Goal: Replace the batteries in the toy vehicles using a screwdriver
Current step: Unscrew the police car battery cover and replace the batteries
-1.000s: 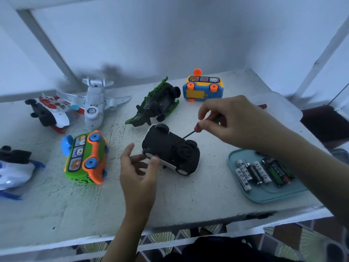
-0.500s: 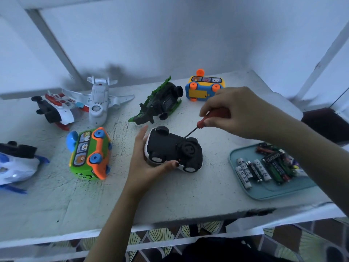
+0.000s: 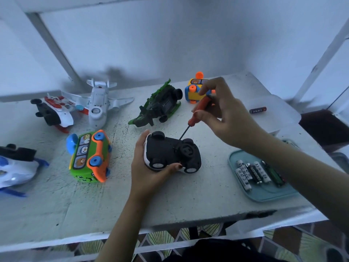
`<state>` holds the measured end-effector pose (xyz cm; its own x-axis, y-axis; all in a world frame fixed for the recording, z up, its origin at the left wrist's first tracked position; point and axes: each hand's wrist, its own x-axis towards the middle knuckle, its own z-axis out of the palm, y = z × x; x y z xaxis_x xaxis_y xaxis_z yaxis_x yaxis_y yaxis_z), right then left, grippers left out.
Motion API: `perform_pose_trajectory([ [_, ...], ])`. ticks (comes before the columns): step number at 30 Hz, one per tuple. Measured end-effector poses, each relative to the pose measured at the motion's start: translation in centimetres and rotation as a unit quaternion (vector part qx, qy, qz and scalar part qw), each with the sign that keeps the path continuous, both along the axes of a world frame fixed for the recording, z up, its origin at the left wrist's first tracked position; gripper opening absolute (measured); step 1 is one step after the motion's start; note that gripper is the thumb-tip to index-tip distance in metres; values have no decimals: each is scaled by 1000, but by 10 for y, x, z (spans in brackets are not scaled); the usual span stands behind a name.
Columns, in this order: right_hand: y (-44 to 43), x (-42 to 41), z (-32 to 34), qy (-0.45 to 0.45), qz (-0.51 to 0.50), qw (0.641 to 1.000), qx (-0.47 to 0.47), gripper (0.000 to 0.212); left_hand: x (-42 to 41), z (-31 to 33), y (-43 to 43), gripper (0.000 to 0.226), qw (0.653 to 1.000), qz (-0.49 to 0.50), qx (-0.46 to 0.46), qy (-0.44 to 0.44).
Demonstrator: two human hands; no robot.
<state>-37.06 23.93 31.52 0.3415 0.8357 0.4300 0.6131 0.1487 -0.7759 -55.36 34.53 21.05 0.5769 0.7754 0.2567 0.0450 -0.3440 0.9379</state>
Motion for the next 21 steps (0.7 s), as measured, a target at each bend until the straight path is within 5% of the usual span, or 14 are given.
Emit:
perform_pose_trajectory([
  [4, 8, 3, -15, 1, -70, 997, 33, 23, 0, -1, 1, 117, 1000, -11, -1, -4],
  [11, 20, 4, -10, 196, 9, 979, 47, 40, 1, 4, 0, 82, 999, -23, 39, -24],
  [17, 32, 2, -4, 115, -75, 989, 48, 9, 1, 4, 0, 82, 998, -27, 49, -32],
  [21, 35, 2, -5, -55, -177, 982, 25, 30, 1, 3, 1, 85, 998, -31, 48, -34],
])
